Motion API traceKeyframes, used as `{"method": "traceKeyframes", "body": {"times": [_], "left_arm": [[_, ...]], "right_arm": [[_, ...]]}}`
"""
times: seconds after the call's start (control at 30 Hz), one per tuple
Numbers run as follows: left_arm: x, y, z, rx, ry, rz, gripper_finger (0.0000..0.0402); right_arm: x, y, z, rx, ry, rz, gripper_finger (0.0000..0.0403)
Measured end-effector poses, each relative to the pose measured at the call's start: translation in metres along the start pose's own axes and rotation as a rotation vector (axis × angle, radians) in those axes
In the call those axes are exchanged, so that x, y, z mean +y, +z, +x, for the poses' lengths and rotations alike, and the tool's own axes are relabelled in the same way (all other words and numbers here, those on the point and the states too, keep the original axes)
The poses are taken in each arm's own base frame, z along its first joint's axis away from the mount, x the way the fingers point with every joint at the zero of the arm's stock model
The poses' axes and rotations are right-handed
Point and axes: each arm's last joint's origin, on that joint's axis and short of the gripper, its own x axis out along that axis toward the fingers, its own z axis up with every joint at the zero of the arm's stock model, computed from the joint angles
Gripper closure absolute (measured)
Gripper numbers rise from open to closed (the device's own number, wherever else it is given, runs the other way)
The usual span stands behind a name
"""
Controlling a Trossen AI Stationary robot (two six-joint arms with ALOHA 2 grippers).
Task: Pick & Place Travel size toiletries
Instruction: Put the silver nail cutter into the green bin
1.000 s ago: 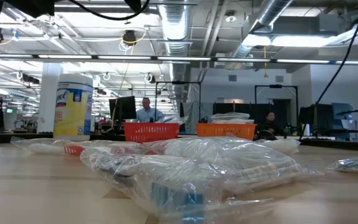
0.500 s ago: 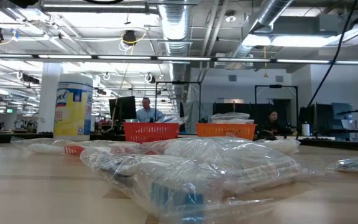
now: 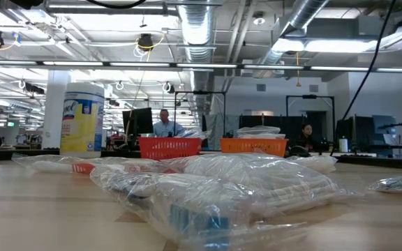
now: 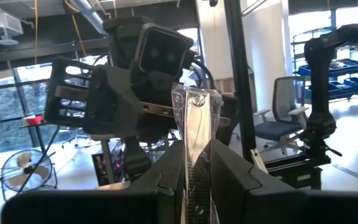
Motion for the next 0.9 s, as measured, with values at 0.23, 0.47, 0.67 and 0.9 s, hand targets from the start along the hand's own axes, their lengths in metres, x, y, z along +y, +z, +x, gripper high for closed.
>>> {"method": "traceKeyframes", "body": {"times": [0.23, 0.47, 0.67, 0.9], "left_arm": [[0.001, 0.000, 0.000, 0.003, 0.013, 0.003, 0.0353], [0.001, -0.001, 0.000, 0.013, 0.035, 0.021, 0.0353], [0.001, -0.001, 0.000, 0.019, 0.047, 0.023, 0.0353], [0.001, -0.002, 0.000, 0.026, 0.046, 0.025, 0.0353]], "right_arm": [[0.001, 0.000, 0.000, -0.012, 0.028, 0.011, 0.0163], [0.002, -0.002, 0.006, -0.043, 0.023, 0.027, 0.0163], [0.003, -0.007, 0.015, -0.042, 0.024, 0.029, 0.0163], [0.000, -0.006, 0.013, -0.041, 0.014, 0.029, 0.0163]]}}
